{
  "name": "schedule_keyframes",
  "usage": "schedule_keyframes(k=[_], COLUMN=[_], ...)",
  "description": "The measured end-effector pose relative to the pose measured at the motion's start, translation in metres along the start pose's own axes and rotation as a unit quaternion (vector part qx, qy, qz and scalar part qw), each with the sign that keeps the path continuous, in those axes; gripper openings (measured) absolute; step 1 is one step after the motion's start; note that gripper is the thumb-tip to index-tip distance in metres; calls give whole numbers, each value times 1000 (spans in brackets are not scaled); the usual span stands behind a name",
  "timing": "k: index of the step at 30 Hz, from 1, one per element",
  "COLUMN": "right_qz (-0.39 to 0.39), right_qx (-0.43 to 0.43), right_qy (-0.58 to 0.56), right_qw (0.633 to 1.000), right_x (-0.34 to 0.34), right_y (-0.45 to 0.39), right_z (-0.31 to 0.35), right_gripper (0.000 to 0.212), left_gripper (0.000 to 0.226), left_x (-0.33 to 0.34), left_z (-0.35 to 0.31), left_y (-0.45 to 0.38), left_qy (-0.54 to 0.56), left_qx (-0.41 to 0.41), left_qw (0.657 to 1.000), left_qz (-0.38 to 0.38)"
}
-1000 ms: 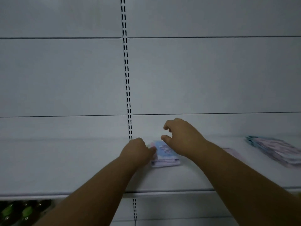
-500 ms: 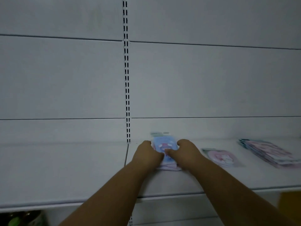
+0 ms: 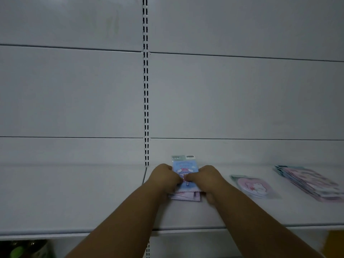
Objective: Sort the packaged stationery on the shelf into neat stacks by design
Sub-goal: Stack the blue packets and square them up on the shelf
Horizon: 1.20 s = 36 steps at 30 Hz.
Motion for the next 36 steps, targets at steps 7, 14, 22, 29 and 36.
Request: schedule_keyframes(k=[7,14,22,29,36], right_qz=[35,77,104,114,138], right_qx=[-32,-95,-129,-210,-235], right_qy=[-169,-232,-70,70,167], right_qw=[985,965,984,969,948], right_x=[-1,9,9,-6,-11], right_y=[3,20,22,21,22], right_z=[0,4,-16,-16,-22], right_gripper=[73,26,32,43,48], left_gripper=[69,21,30,41,42], left_x=[-6,-1,0,-14,-15], left_z=[12,3,19,23,29], left_y=[9,30,34,22,30], left_qy=[177,269,275,95,5], left_qx=[30,86,58,121,178], left_qw=[984,959,957,979,976], left_qz=[-16,-3,76,131,123])
Point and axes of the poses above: each hand's wrist, its own y-axis away from the middle knuckle, its own x-axis out of the palm, z = x × y, the point moved 2 cm from there along -y, towards the middle knuckle, and after that the axes turned 2 degrees about y, right-handed, at the moved point
